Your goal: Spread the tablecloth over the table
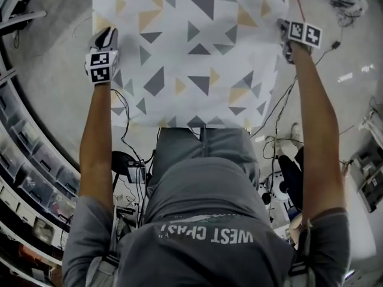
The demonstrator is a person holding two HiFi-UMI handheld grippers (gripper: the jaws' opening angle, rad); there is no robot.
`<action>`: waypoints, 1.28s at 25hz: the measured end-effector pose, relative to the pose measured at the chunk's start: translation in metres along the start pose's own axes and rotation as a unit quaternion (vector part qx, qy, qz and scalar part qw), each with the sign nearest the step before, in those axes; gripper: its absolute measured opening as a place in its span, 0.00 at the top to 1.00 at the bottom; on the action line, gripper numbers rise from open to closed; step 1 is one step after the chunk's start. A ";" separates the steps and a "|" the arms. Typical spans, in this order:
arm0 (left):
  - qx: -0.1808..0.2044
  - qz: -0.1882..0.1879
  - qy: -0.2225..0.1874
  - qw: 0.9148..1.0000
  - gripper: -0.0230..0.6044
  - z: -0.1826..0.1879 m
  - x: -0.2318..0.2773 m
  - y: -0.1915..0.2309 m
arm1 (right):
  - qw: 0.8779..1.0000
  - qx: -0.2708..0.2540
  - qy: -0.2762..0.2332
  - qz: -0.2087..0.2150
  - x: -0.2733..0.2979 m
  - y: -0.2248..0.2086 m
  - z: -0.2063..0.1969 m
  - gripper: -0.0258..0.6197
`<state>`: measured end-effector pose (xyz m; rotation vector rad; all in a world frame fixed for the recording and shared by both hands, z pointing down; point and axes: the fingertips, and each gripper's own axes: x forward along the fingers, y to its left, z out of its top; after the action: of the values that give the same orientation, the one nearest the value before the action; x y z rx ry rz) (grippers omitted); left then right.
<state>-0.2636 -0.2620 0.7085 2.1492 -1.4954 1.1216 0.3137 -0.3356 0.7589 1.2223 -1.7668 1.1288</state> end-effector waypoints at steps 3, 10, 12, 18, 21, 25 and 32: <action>-0.034 -0.011 0.011 0.999 0.87 -0.012 0.007 -0.012 | 1.000 -0.002 0.001 -0.018 -0.003 -0.003 -0.001 0.91; -0.049 -0.019 -0.008 0.999 0.87 -0.006 -0.018 -0.019 | 0.995 -0.007 -0.070 -0.075 -0.034 0.007 0.011 0.66; -0.048 -0.020 -0.026 0.998 0.87 0.003 -0.035 -0.019 | 0.992 -0.014 -0.082 -0.091 -0.048 0.012 0.010 0.60; -0.041 -0.027 -0.094 0.994 0.87 0.048 -0.101 -0.027 | 0.985 -0.045 -0.156 -0.055 -0.113 0.079 0.013 0.69; -0.044 -0.033 -0.138 0.989 0.87 0.075 -0.144 -0.031 | 0.975 -0.073 -0.211 -0.014 -0.164 0.146 0.016 0.74; -0.062 -0.039 -0.200 0.977 0.87 0.106 -0.210 -0.034 | 0.953 -0.122 -0.271 0.060 -0.234 0.252 0.006 0.90; -0.062 -0.056 -0.287 0.954 0.89 0.148 -0.326 -0.032 | 0.899 -0.251 -0.320 0.162 -0.345 0.424 -0.023 0.94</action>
<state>-0.2226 -0.1252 0.3788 2.5560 -1.5762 0.3551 0.0202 -0.1229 0.3489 1.0533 -2.6261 0.3626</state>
